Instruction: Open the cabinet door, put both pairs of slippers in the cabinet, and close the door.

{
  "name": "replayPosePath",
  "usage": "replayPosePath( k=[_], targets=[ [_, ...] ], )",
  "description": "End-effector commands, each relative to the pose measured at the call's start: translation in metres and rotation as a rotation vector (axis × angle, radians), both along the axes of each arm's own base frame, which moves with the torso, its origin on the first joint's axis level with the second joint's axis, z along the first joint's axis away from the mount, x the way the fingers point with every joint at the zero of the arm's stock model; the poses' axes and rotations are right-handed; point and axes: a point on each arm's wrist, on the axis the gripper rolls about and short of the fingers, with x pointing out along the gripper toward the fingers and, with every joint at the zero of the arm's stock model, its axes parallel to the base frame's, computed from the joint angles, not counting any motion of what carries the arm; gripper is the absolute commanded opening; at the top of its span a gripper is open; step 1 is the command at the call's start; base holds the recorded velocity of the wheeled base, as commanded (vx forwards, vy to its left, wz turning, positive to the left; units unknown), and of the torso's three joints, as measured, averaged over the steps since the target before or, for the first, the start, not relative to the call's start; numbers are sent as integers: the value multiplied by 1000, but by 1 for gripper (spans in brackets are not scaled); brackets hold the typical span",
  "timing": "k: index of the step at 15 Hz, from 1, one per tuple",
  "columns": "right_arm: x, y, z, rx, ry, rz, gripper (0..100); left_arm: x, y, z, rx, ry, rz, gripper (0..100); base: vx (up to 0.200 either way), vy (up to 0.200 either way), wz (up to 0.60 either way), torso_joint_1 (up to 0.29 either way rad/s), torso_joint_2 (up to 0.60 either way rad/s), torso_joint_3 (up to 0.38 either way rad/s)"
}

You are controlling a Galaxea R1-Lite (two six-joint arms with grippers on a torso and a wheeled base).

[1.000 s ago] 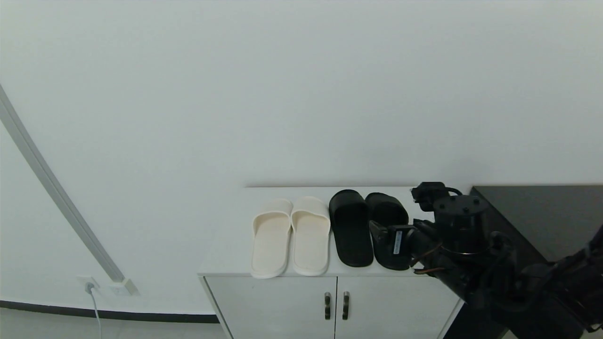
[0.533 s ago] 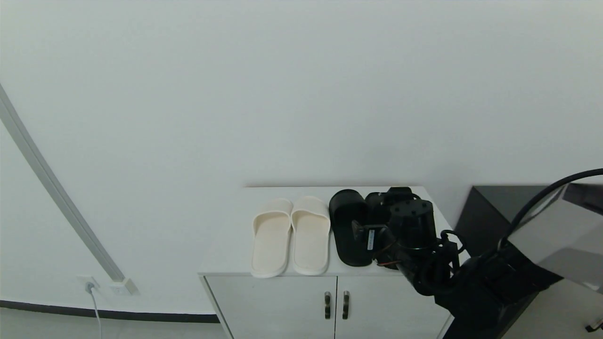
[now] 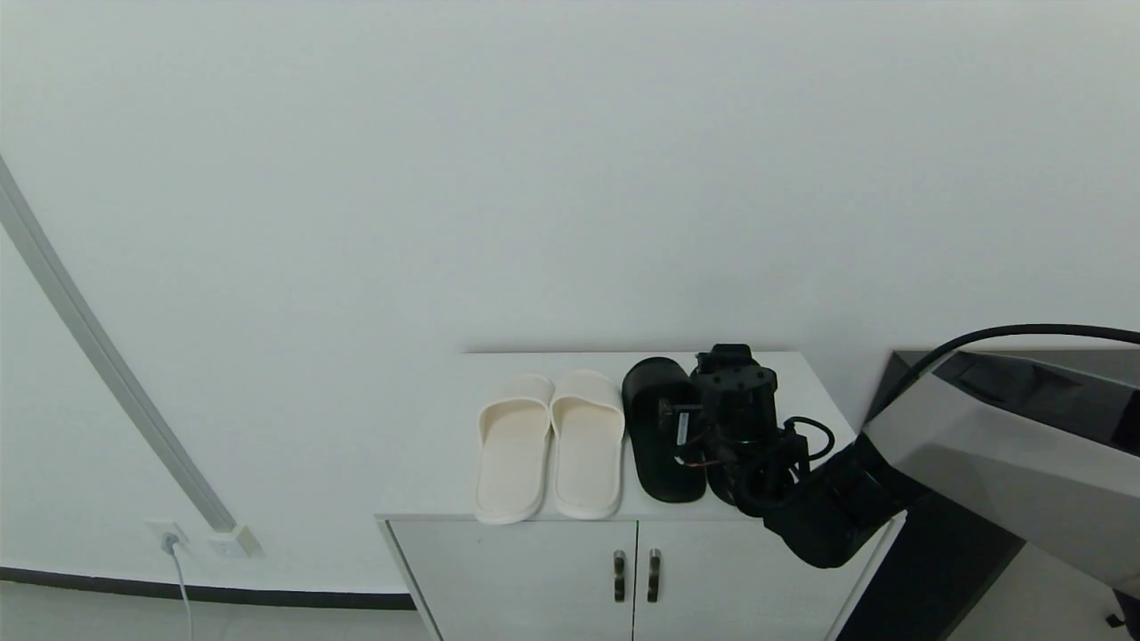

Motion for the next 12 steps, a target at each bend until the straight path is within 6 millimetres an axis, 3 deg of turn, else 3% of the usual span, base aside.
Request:
replayPosePath(
  k=[1,5,6,12],
  targets=[
    [10,1,-4,1,-9,-10,100,0,0,0,0,1,1,0,0,0,0,0,0,0],
    [13,2,-9,-21,-5,-9,100,0,0,0,0,1,1,0,0,0,0,0,0,0],
    [13,2,-10,-22,-3,-9,0,0,0,0,0,1,1,0,0,0,0,0,0,0],
    [11,3,-10,-34,-6,-3,0,0,0,0,-11,1,1,0,0,0,0,0,0,0]
  ],
)
